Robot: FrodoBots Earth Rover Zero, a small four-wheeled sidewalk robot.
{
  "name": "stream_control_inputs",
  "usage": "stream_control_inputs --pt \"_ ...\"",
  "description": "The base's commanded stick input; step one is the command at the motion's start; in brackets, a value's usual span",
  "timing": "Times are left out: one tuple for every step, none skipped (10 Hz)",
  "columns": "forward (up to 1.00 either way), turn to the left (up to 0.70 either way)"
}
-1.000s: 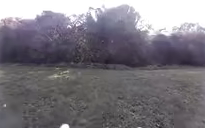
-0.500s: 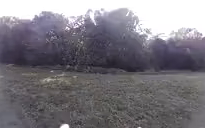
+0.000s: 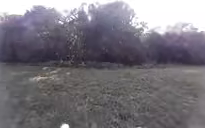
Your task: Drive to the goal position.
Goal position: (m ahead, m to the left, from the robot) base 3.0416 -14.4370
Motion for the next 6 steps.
stream_control_inputs --pt "0.7 -0.35" --pt "0.7 -0.35" --pt "0.7 -0.35" --pt "0.7 -0.35" --pt "0.7 -0.35" --pt "0.7 -0.35"
